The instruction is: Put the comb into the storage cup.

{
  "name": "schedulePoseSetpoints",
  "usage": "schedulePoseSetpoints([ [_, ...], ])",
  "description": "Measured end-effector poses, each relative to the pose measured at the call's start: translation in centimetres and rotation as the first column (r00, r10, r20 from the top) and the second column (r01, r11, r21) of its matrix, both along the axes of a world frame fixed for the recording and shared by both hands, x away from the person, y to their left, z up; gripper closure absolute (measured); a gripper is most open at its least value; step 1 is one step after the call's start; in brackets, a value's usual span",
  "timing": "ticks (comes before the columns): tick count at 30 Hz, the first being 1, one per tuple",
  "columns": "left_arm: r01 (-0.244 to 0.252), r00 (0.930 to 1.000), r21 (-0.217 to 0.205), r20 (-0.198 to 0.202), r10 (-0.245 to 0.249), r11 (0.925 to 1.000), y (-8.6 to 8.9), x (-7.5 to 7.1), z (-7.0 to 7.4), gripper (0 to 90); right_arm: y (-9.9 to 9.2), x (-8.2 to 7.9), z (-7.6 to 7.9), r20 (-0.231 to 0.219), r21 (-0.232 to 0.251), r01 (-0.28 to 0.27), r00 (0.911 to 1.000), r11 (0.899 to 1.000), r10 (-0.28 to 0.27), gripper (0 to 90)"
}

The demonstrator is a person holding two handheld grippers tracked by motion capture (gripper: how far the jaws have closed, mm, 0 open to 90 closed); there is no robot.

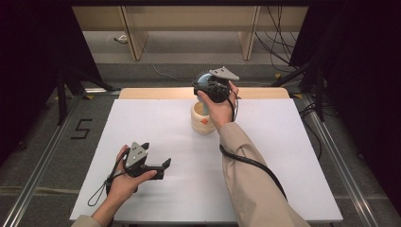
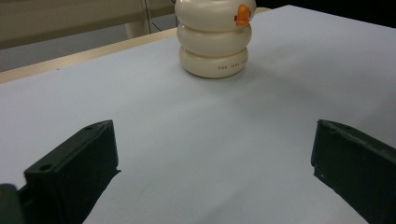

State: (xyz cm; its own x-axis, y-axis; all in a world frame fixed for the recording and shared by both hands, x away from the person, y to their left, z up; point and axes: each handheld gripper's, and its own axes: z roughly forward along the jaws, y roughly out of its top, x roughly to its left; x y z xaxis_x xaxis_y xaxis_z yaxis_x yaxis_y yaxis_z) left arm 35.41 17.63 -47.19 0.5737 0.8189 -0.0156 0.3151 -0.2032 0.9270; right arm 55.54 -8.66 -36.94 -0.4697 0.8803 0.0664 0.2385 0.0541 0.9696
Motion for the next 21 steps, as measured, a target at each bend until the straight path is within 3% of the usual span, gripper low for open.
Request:
schedulePoseSetpoints([
  [21,0.005,0.9999,-0.001,-0.011,-0.005,1.0,0.0,0.0,-0.1,0.2,-0.3,-0.1,-1.3,-0.021,-0.007,-0.002,0.9998,1.0,0.002,20.8],
])
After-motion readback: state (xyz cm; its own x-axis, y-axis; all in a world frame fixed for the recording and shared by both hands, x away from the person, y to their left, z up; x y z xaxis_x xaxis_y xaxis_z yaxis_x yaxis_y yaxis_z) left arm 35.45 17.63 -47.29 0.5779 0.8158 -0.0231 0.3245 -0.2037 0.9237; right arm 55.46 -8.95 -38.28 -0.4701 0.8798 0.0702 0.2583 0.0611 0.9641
